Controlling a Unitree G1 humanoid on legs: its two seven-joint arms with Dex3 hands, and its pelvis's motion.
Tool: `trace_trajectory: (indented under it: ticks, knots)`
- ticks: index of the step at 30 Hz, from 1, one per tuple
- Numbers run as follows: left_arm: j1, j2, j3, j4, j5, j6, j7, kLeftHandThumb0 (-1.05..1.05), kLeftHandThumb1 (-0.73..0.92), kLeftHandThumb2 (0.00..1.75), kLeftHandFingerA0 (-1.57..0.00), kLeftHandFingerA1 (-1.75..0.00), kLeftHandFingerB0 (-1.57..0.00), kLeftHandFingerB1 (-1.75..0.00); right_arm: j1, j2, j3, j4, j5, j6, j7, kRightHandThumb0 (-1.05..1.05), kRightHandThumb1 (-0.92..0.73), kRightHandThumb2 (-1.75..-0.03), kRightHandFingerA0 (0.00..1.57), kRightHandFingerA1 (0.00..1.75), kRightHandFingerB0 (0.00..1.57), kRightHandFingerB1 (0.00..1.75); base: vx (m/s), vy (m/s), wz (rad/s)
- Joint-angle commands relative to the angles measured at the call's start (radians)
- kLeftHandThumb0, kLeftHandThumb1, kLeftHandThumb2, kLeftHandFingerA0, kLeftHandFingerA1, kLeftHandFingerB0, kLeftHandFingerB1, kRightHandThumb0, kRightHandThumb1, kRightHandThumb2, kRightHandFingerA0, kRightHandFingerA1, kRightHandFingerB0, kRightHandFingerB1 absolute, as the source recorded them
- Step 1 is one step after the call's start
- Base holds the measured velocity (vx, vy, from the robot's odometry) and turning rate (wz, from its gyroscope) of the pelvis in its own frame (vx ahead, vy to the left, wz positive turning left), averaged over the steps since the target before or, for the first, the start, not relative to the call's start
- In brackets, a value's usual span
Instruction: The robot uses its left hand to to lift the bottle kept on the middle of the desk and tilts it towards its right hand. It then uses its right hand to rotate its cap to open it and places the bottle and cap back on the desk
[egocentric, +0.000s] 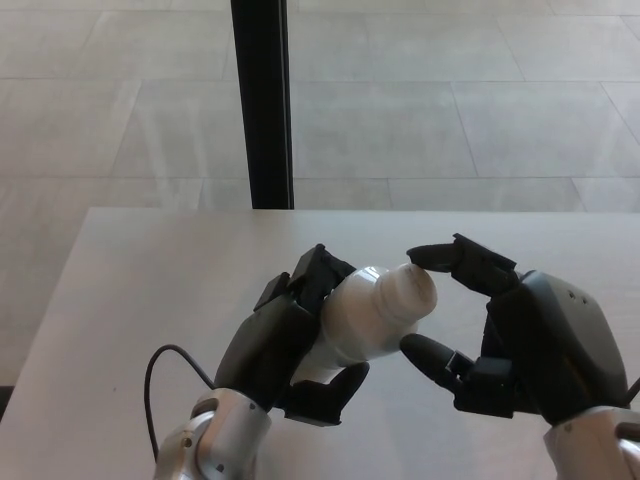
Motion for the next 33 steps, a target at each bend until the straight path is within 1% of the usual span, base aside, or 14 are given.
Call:
trace_trajectory:
  ticks: [1, 3, 4, 17, 18, 19, 20, 21, 22, 27, 28, 29, 32, 33]
  knots:
    - [-0.005, 0.011, 0.005, -0.003, 0.0, 0.004, 0.0, 0.08, 0.5, 1.33, -0.9, -1.75, -0.79, -1.65, -0.016, -0.01, -0.002, 0.015, 0.012, 0.018, -0.035, -0.66, -0.69, -0.6, 1.0, 1.49, 0.45, 0.52, 0.0, 0.0, 0.0]
    - [-0.006, 0.01, 0.004, -0.007, 0.003, 0.012, 0.0, 0.08, 0.5, 1.34, -0.9, -1.75, -0.79, -1.66, -0.018, -0.011, -0.003, 0.015, 0.013, 0.017, -0.04, -0.62, -0.68, -0.6, 1.01, 1.5, 0.46, 0.52, 0.0, 0.0, 0.0]
    - [-0.006, 0.01, 0.005, -0.004, -0.003, 0.002, -0.001, 0.09, 0.5, 1.35, -0.91, -1.75, -0.79, -1.66, -0.021, -0.012, -0.005, 0.016, 0.014, 0.018, -0.041, -0.65, -0.54, -0.88, 1.07, 1.35, 0.41, 0.6, 0.0, 0.0, 0.0]
    - [-0.018, 0.006, 0.005, 0.012, -0.008, -0.004, -0.002, 0.07, 0.52, 1.33, -0.91, -1.75, -0.8, -1.66, -0.026, -0.014, 0.002, 0.023, 0.033, 0.024, -0.052, -0.57, -0.56, -0.87, 1.07, 1.35, 0.44, 0.6, 0.0, 0.0, 0.0]
    - [-0.016, 0.005, 0.004, 0.002, -0.004, 0.008, -0.004, 0.08, 0.51, 1.32, -0.9, -1.75, -0.8, -1.64, -0.025, -0.014, 0.006, 0.021, 0.037, 0.023, -0.049, -0.5, -0.7, -0.65, 0.97, 1.51, 0.47, 0.53, 0.0, 0.0, 0.0]
    - [-0.014, 0.004, 0.002, -0.004, -0.002, 0.014, -0.005, 0.09, 0.52, 1.3, -0.89, -1.75, -0.81, -1.62, -0.022, -0.015, 0.012, 0.018, 0.034, 0.024, -0.047, -0.5, -0.7, -0.65, 0.98, 1.52, 0.47, 0.53, 0.0, 0.0, 0.0]
    - [-0.012, 0.004, 0.001, -0.007, 0.0, 0.019, -0.006, 0.09, 0.53, 1.29, -0.87, -1.75, -0.8, -1.61, -0.021, -0.015, 0.015, 0.017, 0.031, 0.026, -0.047, -0.57, -0.57, -0.88, 1.07, 1.35, 0.43, 0.6, 0.0, 0.0, 0.0]
    - [-0.012, 0.005, 0.0, -0.007, 0.002, 0.022, -0.006, 0.03, 0.54, 1.33, -0.92, -1.75, -0.83, -1.53, -0.021, -0.016, 0.018, 0.017, 0.029, 0.026, -0.047, -0.51, -0.7, -0.67, 0.99, 1.54, 0.48, 0.53, 0.0, 0.0, 0.0]
    - [-0.013, 0.005, -0.001, -0.001, 0.003, 0.018, -0.005, 0.07, 0.54, 1.3, -0.87, -1.75, -0.79, -1.63, -0.021, -0.017, 0.021, 0.018, 0.03, 0.025, -0.049, -0.5, -0.71, -0.66, 0.98, 1.56, 0.48, 0.53, 0.0, 0.0, 0.0]
    - [-0.015, 0.0, 0.001, 0.005, -0.004, 0.017, -0.003, 0.07, 0.52, 1.31, -0.88, -1.75, -0.78, -1.63, -0.024, -0.022, 0.027, 0.017, 0.037, 0.023, -0.052, -0.49, -0.71, -0.66, 0.97, 1.56, 0.48, 0.53, 0.0, 0.0, 0.0]
    - [-0.015, -0.002, 0.003, 0.002, -0.008, 0.024, -0.008, 0.02, 0.54, 1.33, -0.91, -1.75, -0.81, -1.52, -0.024, -0.024, 0.027, 0.018, 0.038, 0.022, -0.051, -0.49, -0.71, -0.66, 0.97, 1.55, 0.47, 0.54, 0.0, 0.0, 0.0]
    - [-0.015, -0.003, 0.003, -0.002, -0.006, 0.03, -0.009, 0.06, 0.54, 1.3, -0.88, -1.75, -0.78, -1.62, -0.023, -0.025, 0.028, 0.018, 0.038, 0.025, -0.049, -0.49, -0.71, -0.66, 0.96, 1.56, 0.47, 0.54, 0.0, 0.0, 0.0]
    - [-0.015, 0.006, -0.004, 0.006, 0.01, 0.005, 0.007, 0.08, 0.51, 1.33, -0.91, -1.75, -0.81, -1.64, -0.015, -0.032, 0.029, 0.019, 0.035, 0.024, -0.053, -0.44, -0.74, -0.62, 0.98, 1.54, 0.48, 0.53, 0.0, 0.0, 0.0]
    - [-0.013, 0.006, -0.004, 0.004, 0.009, 0.007, 0.004, 0.08, 0.51, 1.33, -0.9, -1.75, -0.81, -1.64, -0.013, -0.034, 0.029, 0.019, 0.035, 0.024, -0.054, -0.41, -0.73, -0.7, 0.92, 1.58, 0.49, 0.56, 0.0, 0.0, 0.0]
